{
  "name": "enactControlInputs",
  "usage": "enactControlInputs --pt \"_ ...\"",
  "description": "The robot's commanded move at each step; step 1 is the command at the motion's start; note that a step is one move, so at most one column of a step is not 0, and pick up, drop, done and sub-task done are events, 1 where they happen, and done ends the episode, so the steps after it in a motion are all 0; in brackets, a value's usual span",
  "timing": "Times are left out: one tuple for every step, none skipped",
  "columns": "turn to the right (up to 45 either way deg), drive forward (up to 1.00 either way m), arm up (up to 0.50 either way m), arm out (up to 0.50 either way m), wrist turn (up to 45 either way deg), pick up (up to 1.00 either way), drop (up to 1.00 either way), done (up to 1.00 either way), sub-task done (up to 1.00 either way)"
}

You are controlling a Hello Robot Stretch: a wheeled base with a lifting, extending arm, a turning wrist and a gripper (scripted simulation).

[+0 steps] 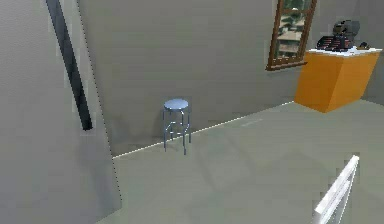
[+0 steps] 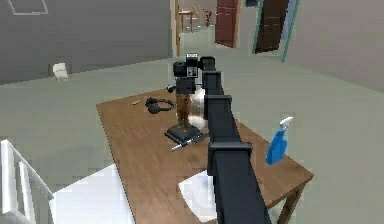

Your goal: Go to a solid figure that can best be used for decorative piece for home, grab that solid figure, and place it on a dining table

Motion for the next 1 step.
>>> enactControlInputs --pt "0.0 0.00 -0.32 0.00 0.0 0.00 0.00 0.00 0.00"
